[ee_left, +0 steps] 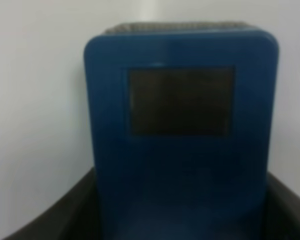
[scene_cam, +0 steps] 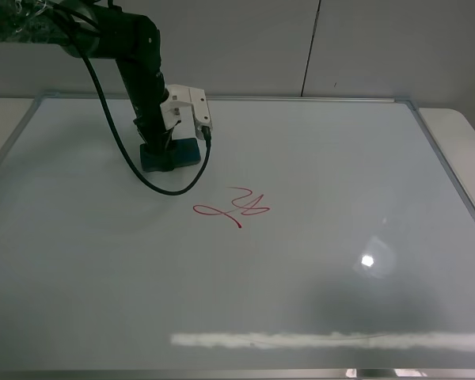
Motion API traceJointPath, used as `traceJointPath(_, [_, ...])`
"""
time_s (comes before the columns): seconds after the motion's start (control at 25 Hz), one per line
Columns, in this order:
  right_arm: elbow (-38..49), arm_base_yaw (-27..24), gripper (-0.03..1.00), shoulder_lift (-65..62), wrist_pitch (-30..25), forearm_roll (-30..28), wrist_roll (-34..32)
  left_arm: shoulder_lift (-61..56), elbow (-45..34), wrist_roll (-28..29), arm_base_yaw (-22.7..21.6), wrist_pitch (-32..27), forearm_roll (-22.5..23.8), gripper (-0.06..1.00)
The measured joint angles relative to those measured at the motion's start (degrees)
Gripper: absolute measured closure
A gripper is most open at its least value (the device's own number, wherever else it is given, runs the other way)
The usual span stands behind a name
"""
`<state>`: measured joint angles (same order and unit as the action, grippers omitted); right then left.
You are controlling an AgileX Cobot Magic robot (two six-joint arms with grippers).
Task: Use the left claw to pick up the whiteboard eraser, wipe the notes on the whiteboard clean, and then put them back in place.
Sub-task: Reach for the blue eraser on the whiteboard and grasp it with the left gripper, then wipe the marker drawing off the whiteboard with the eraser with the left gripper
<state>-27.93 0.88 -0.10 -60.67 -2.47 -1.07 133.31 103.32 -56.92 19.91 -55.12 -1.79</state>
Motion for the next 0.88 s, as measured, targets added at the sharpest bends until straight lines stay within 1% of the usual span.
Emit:
traceJointPath(0.36, [0.00,0.00,-0.03,0.00,0.00,0.00,0.00,0.00,0.00,1.38,0.00,-1.08,0.59,0.39])
traceJointPath(0.48, [0.00,0.00,-0.03,0.00,0.00,0.00,0.00,-0.72,0.00,2.84,0.00,-2.27,0.88,0.39])
traceJointPath(0.6, [0.00,0.00,-0.03,0.00,0.00,0.00,0.00,-2.22,0.00,6.43,0.39,-3.45,1.79,0.39])
traceJointPath(0.68, [0.00,0.00,-0.03,0.00,0.00,0.00,0.00,-3.31,0.00,10.10,1.62,-4.38,2.68,0.39])
traceJointPath(0.88, [0.00,0.00,-0.03,0.00,0.00,0.00,0.00,-4.31,0.00,22.32,6.04,-5.36,4.39,0.39])
